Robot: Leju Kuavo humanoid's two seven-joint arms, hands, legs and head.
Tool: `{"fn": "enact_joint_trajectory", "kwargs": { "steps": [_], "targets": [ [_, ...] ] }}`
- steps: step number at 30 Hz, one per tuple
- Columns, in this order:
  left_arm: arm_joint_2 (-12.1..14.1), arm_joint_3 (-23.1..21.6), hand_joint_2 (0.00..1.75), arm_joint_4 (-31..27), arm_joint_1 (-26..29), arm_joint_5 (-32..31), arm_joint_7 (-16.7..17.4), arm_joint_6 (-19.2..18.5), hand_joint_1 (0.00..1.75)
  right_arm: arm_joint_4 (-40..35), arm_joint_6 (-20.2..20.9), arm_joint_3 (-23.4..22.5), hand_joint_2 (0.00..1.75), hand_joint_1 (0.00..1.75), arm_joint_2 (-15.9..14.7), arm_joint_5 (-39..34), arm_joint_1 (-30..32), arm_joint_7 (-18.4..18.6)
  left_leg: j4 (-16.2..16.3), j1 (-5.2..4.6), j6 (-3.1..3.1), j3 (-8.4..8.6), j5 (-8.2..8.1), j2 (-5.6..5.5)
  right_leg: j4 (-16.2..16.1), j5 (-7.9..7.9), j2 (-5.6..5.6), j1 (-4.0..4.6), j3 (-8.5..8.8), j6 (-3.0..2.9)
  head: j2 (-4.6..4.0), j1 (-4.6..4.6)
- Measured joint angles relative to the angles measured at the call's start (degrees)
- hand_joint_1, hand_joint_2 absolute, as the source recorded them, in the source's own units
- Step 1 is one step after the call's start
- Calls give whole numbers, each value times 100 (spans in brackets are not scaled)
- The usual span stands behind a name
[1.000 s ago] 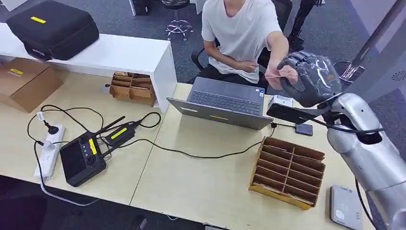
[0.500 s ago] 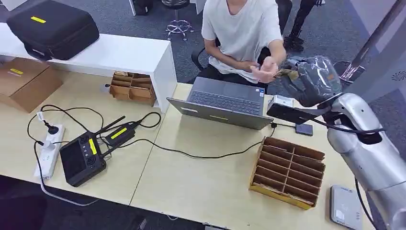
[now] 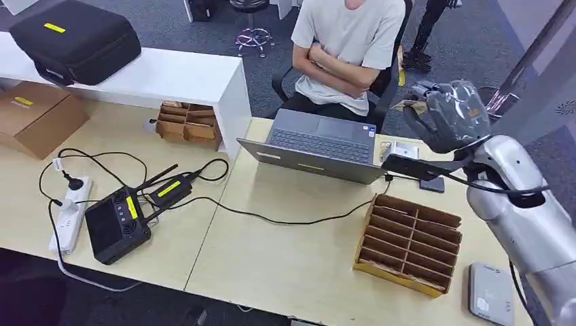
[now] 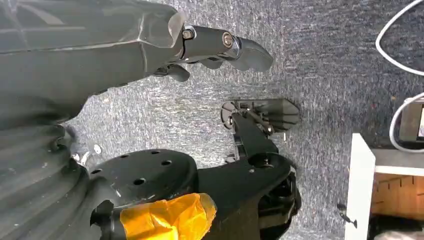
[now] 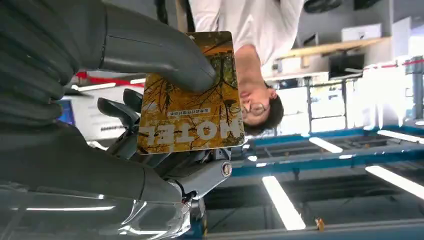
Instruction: Pass the card to the sensor for recognition and then transmit it.
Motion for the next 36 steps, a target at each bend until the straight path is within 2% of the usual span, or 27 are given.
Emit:
{"fn": "enact_joint_trajectory", "kwargs": {
  "steps": [3,9,16,25,31,36],
  "targets": [
    [0,31,175,2,29,33,0,64,0,-94,-396,-214,175,175,-291,57,276,-101,2,-1,1,-3,-1,-3,-4,0,-4,-1,1,1,0,2],
    [7,122,175,2,137,136,-63,66,0,-479,-926,-812,175,175,-961,-210,1123,-328,4,-3,7,-9,-5,-8,-10,0,-11,-1,0,3,0,2],
    [9,271,175,2,244,240,-144,74,0,-1433,-1124,-1936,175,175,-1613,-352,2594,-704,1,-3,14,-14,-14,-9,-10,-4,-11,0,-2,7,0,2],
    [15,372,175,2,282,284,-146,103,0,-2264,-1115,-2929,175,175,-1922,-186,3797,-861,-1,-3,17,-15,-15,0,-9,-4,-7,-1,-7,6,0,0],
    [24,383,175,2,284,301,-146,133,0,-2570,-1096,-3270,175,175,-2014,-109,4228,-961,0,-4,17,-16,-15,-3,-9,-4,-10,-2,-6,6,0,0],
    [31,420,175,4,284,288,-146,138,0,-2723,-886,-3506,175,175,-2007,97,4538,-1128,-1,-4,17,-16,-15,-1,-9,-4,-7,-2,-7,6,0,0]
  ]
}}
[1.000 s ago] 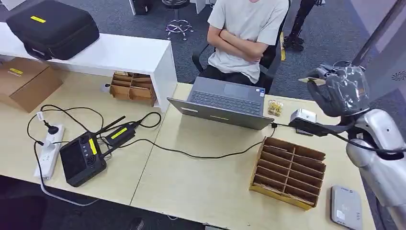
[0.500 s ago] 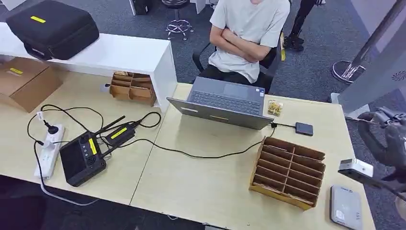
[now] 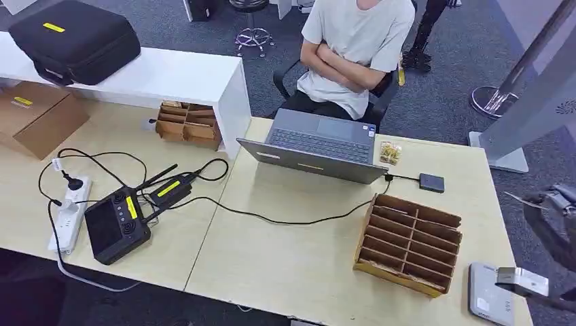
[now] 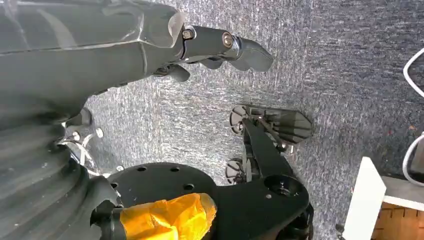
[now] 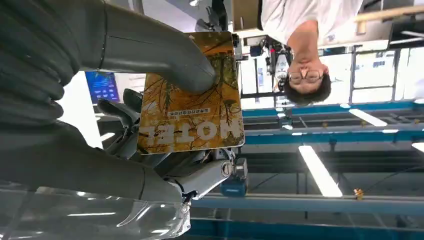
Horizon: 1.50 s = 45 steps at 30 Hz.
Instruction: Pass the card to the sensor for recognition and then transmit it.
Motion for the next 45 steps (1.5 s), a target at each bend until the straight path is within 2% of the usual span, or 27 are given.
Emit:
{"fn": "enact_joint_trajectory", "kwargs": {
  "steps": [11,17,29,45],
  "targets": [
    [2,7,175,0,-2,-17,0,-2,0,18,81,9,175,175,114,271,101,-28,0,0,1,1,1,1,0,1,1,0,1,0,0,0],
    [2,7,175,2,-6,-92,129,2,0,393,-164,205,175,175,203,1013,61,262,0,0,1,-1,1,1,1,1,0,0,1,0,0,0],
    [9,11,175,2,-9,-140,234,20,0,1340,-499,557,175,175,238,1681,-147,660,0,0,2,1,2,0,0,1,-1,0,2,0,0,0],
    [28,50,175,2,-8,-135,247,33,0,1639,-606,597,175,175,221,1779,20,809,1,0,2,2,2,2,0,1,1,0,0,0,0,0]
  ]
}}
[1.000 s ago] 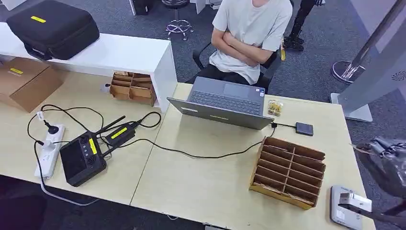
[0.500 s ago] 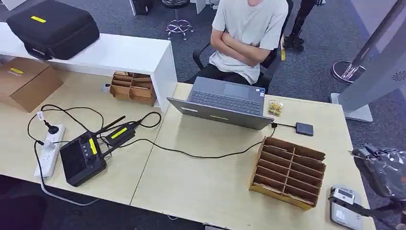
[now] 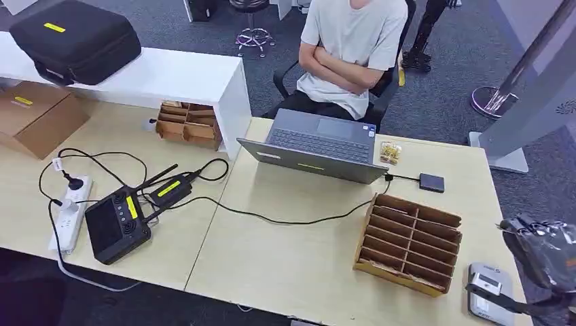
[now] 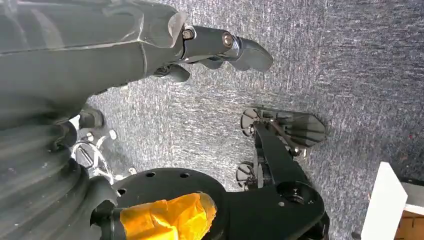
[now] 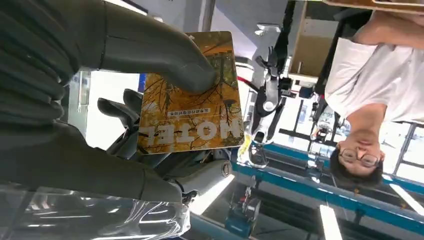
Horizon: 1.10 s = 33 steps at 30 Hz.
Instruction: Pass the card to the sensor for recognition and then transmit it.
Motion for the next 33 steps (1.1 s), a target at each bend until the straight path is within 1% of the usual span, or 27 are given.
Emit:
{"fn": "enact_joint_trajectory", "kwargs": {
  "steps": [10,19,25,29,33],
  "targets": [
    [4,13,175,0,0,6,0,11,0,57,-9,-11,175,175,-2,0,68,0,0,0,0,1,0,-1,0,0,-1,0,-1,0,0,0],
    [11,63,175,0,0,13,35,26,0,9,-7,-184,175,175,0,-76,540,-18,0,0,0,-1,-1,-1,0,-1,-2,0,0,0,0,0],
    [22,81,175,0,1,13,13,50,0,9,0,-289,175,175,46,-173,745,-31,0,0,0,0,-1,-1,0,-1,-2,0,0,0,0,0],
    [70,81,175,0,1,-20,-2,-103,0,9,0,-313,175,175,85,-188,799,-57,0,0,0,0,-1,0,0,0,-1,0,0,0,0,0],
    [109,79,175,0,1,-35,-4,-116,0,9,0,-321,175,175,114,-188,826,-61,0,0,0,0,-1,0,0,0,-1,0,0,0,0,2]
  ]
}}
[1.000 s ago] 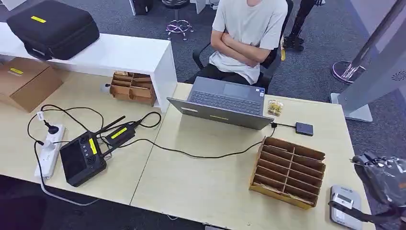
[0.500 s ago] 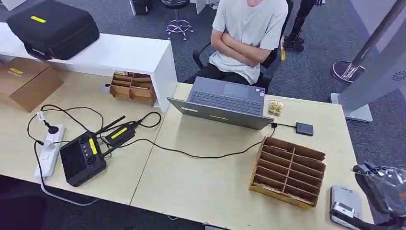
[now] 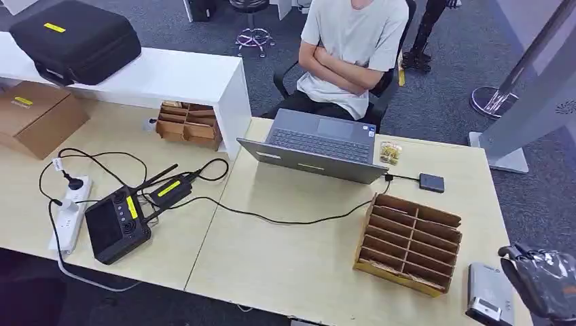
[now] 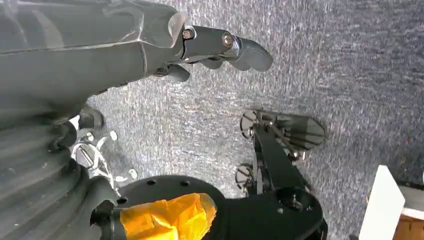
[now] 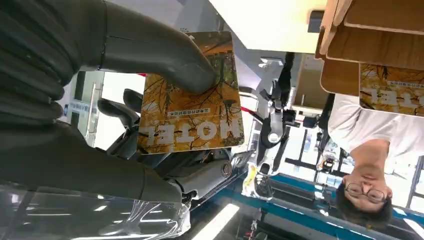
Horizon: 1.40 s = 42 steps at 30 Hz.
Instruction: Pass the card to the sensor for recognition and then transmit it.
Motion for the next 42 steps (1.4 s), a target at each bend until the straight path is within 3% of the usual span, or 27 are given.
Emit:
{"fn": "enact_joint_trajectory", "kwargs": {
  "steps": [13,27,42],
  "targets": [
    [35,0,175,0,0,-15,2,-9,0,2,90,-13,175,175,55,-2,75,-13,0,0,0,0,0,0,0,0,0,0,0,0,0,-2],
    [31,0,175,0,-1,-59,2,-7,0,606,76,171,175,175,557,68,101,39,-1,0,0,0,0,0,0,0,0,0,0,0,0,-2],
    [33,0,175,0,-1,-63,2,-9,0,772,76,195,175,175,632,59,99,46,-1,0,0,0,0,0,0,0,0,0,0,0,0,-2]
  ]
}}
